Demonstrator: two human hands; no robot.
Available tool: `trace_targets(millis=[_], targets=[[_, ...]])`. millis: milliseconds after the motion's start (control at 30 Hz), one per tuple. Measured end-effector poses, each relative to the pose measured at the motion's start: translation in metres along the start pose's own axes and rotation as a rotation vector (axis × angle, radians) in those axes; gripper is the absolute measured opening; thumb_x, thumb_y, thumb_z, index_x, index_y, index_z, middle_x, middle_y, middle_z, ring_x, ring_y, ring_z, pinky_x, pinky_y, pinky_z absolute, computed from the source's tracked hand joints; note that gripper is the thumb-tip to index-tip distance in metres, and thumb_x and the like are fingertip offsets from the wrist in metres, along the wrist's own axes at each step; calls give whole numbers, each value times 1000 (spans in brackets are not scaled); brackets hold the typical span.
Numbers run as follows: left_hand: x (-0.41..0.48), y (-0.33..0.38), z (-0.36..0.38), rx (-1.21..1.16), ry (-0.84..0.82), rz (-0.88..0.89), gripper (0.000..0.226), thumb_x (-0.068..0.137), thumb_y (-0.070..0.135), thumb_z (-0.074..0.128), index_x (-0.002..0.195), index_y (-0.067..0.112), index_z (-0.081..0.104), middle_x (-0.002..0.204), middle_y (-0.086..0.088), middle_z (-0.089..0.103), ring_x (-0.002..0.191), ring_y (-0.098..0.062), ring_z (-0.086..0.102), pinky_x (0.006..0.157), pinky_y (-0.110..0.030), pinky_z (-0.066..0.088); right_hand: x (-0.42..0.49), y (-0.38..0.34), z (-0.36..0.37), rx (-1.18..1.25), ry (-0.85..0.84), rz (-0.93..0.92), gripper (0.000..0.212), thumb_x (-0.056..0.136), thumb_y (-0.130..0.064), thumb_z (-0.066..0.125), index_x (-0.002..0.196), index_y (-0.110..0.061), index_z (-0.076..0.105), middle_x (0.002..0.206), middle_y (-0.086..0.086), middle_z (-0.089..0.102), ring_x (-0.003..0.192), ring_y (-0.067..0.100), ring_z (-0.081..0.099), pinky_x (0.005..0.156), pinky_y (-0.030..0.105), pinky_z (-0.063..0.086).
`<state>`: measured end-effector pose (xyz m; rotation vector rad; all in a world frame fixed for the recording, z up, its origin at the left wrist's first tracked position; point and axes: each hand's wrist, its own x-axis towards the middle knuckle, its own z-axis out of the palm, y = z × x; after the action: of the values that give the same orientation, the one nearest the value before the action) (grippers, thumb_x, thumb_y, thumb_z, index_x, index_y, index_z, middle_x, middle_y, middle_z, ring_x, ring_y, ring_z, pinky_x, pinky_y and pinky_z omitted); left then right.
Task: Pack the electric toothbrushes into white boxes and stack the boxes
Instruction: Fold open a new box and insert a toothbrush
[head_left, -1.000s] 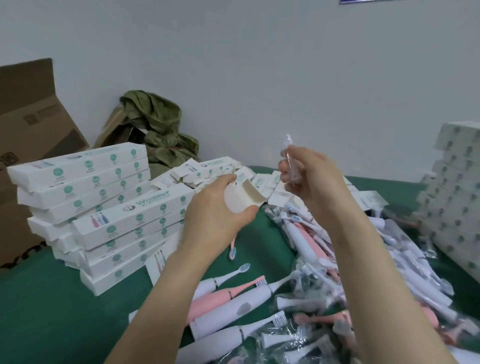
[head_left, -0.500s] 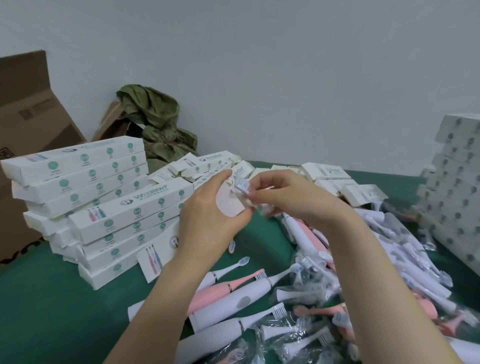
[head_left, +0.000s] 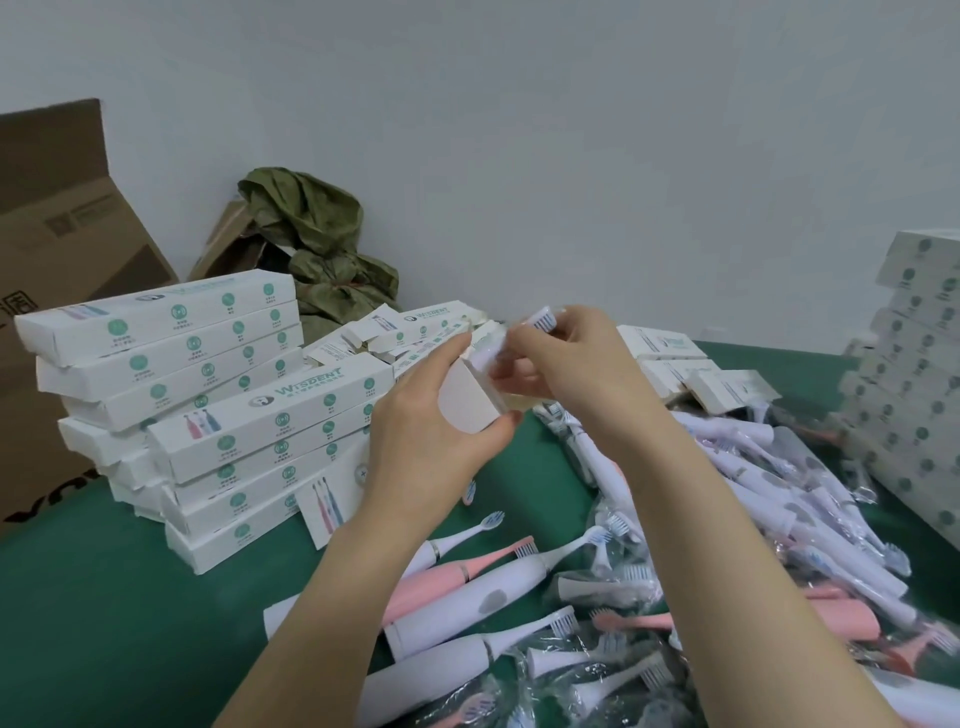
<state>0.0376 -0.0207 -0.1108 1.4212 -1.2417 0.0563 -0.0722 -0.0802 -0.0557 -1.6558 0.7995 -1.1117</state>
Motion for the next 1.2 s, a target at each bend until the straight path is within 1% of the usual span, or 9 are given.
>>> trace_targets(millis=[133,333,433,533,633,800,967,1100,1200], targets=[[2,0,-1,-14,52,30,66,63,20,85,125,20,61,114,14,60,105,7,46,87,0,29,-3,1,-2,138,-92,29,14,85,2,54,78,11,63,70,16,69,65,21,70,69,29,60],[3,0,-1,-36,65,2,70,62,23,86,127,23,60,116,16,60,103,10,47,87,1,32,-4,4,4,-295,-76,-103,22,79,-30,75,86,-10,68,79,12,63,62,8,53,56,22,39],[5,-2,-3,-58,85,-32,71,63,28,85,128,28,58,115,21,57,106,8,47,90,-6,33,-2,1,-7,-137,-80,-58,37,79,-29,75,111,-20,59,81,-2,63,64,6,63,71,24,52],[5,-3,-4,-56,99,-26,70,62,26,86,127,27,59,114,21,58,109,2,50,94,-14,36,-3,-4,-4,-76,23,-203,15,84,-13,70,96,-17,63,77,-1,69,67,9,66,72,31,57],[5,-3,-5,-53,95,-16,70,62,27,85,128,26,59,110,25,54,108,5,49,90,-7,34,-5,-3,10,-299,55,-374,8,85,-12,66,81,-18,70,75,-12,63,68,-3,56,64,12,44],[3,-1,-7,-41,58,18,69,65,19,82,129,24,58,115,17,58,112,-5,54,95,-17,37,-2,8,18,-730,-132,-421,22,94,-19,56,107,-22,72,94,-2,40,97,14,41,82,24,35],[2,-2,-11,-124,126,5,72,64,36,84,129,32,56,109,30,54,107,7,50,92,-8,37,-2,4,2,-478,49,-362,20,86,-19,64,104,-28,64,94,-9,54,76,-5,49,66,5,36],[5,-5,-16,-231,62,1,86,57,52,81,135,38,47,123,34,47,121,10,43,100,-15,37,-4,-1,-2,-206,-55,-146,16,92,-25,57,105,-21,66,79,-6,70,66,6,65,72,28,57],[6,-4,-15,-218,-108,19,110,49,42,90,137,57,24,135,32,38,129,13,31,103,-13,30,-3,-3,5,-241,-58,-200,29,95,-15,44,87,6,61,66,18,58,57,15,53,61,37,45]])
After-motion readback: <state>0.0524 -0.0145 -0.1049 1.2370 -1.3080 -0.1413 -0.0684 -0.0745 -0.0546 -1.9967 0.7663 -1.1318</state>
